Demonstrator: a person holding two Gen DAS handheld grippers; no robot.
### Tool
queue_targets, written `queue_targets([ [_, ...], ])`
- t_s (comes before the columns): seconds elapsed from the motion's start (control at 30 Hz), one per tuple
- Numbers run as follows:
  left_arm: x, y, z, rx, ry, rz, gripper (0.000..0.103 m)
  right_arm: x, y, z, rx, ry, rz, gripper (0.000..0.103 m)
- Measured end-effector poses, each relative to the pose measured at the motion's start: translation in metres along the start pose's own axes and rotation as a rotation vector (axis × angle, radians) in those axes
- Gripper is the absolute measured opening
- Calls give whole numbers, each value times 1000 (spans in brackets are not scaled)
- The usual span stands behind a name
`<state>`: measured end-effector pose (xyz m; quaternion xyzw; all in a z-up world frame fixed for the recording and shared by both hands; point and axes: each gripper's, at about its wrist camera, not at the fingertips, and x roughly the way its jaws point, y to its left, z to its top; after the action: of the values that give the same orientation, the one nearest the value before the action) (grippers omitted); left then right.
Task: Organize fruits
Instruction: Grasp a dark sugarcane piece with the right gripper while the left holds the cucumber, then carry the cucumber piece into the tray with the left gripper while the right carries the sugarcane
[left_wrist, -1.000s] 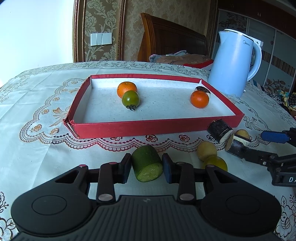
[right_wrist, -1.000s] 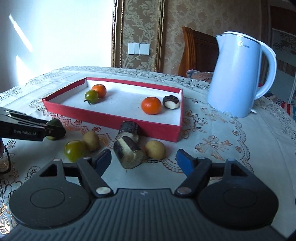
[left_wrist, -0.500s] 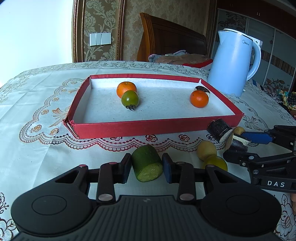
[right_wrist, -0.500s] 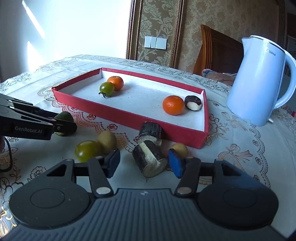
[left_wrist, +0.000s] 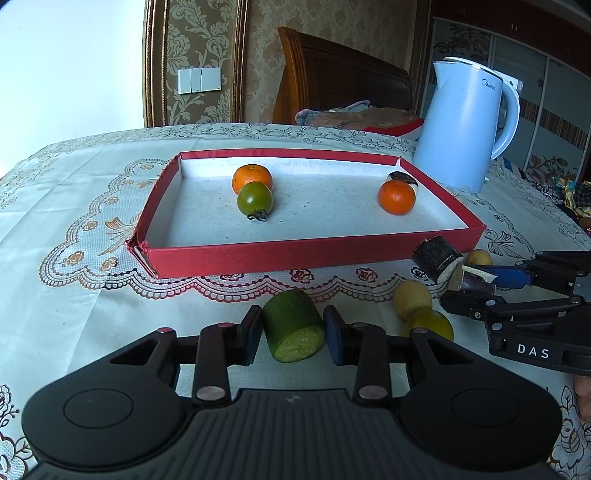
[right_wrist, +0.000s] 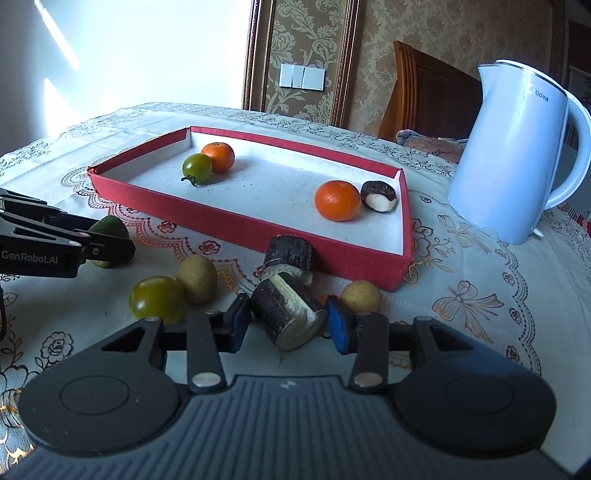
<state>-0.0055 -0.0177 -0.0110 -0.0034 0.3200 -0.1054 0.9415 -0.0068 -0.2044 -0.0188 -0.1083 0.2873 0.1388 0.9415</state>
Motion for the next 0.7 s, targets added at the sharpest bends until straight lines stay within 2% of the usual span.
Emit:
queue_targets([
  [0.7, -9, -6, 0, 37, -57, 12, 35, -19, -9, -5, 119, -82, -12, 42],
])
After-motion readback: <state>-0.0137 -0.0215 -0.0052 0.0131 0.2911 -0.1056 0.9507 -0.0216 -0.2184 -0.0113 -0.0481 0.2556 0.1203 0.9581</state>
